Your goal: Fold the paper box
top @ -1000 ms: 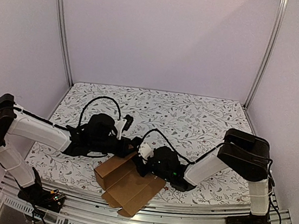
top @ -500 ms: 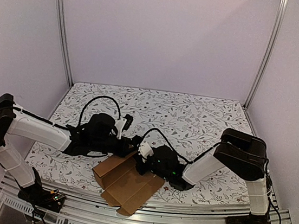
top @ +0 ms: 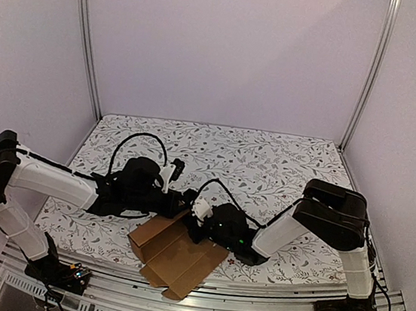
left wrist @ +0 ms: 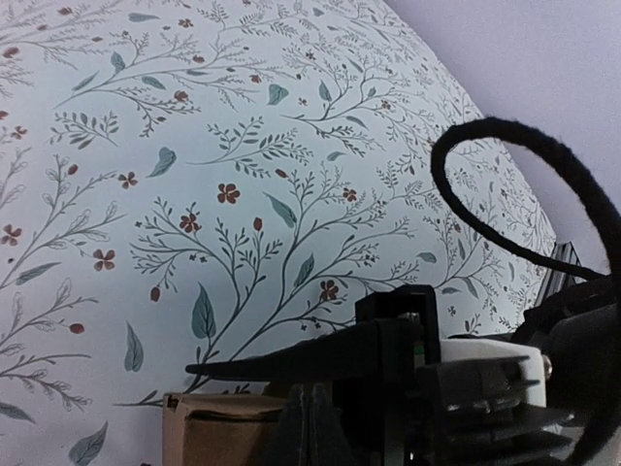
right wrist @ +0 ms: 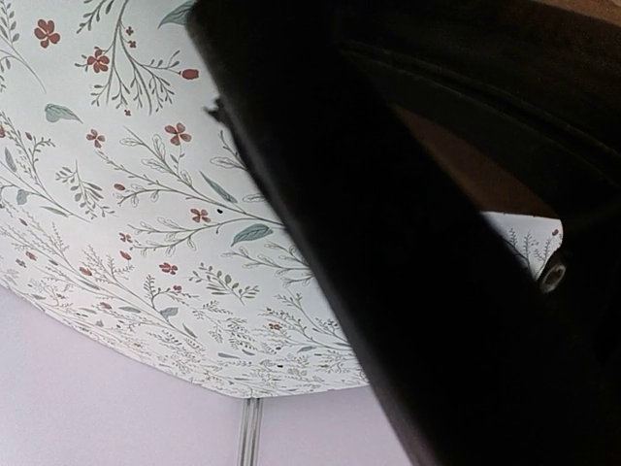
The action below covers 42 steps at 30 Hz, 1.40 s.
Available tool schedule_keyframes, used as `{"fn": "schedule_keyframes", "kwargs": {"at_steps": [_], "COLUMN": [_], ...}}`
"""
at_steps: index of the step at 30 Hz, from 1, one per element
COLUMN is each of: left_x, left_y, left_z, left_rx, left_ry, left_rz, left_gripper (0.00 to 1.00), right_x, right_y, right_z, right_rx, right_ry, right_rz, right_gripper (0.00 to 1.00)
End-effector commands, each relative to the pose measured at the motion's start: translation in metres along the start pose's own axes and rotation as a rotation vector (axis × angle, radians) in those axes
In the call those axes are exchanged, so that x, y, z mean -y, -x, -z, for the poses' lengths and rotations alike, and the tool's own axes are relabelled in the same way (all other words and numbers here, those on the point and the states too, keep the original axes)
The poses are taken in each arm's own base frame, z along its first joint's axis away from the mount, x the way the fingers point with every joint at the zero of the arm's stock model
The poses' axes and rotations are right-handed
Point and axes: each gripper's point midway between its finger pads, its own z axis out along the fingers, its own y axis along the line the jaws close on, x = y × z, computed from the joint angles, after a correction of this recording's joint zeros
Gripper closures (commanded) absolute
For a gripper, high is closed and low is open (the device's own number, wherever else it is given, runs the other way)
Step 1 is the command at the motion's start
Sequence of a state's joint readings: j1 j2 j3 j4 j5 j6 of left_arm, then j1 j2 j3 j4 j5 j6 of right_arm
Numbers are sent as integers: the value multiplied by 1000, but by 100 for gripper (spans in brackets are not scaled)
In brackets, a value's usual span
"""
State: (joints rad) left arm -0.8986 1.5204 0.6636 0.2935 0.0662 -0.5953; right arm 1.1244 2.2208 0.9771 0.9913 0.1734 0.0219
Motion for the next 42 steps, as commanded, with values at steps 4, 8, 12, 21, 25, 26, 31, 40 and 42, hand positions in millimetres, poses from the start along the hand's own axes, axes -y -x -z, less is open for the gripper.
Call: {"fn": "schedule_keyframes", "kwargs": {"at_steps": [4, 8, 12, 21, 25, 26, 31, 40, 42], "left_x": [-3, -2, -2, -3, -3, -3, -3, -3, -2], "left_y": [-13, -13, -13, -13, -14, -13, -13, -12, -12], "left_z": [2, 4, 5, 4, 5, 5, 5, 6, 6], "left_rx": [-49, -49, -47, -49, -49, -48, -49, -47, -48], "left_ry": [29, 27, 29, 31, 32, 33, 36, 40, 39], "left_rz": [-7, -9, -10, -10, -9, -10, -10, -14, -14], "left_gripper": [100, 100, 100, 100, 100, 100, 100, 100, 100], "right_x": [5, 4, 4, 6, 7, 6, 6, 2, 2], "right_y": [4, 6, 6, 15, 20, 20, 13, -6, -10], "right_z": [-12, -13, -13, -8, -7, -7, -8, -9, -9], "right_rx": [30, 37, 37, 65, 79, 79, 64, 23, 13], "right_ry": [-30, -28, -25, -33, -38, -37, -36, -13, -13], "right_rz": [-13, -10, -9, -22, -26, -27, -25, -42, -43], "right_gripper": [79, 100, 100, 76, 74, 80, 100, 69, 68]}}
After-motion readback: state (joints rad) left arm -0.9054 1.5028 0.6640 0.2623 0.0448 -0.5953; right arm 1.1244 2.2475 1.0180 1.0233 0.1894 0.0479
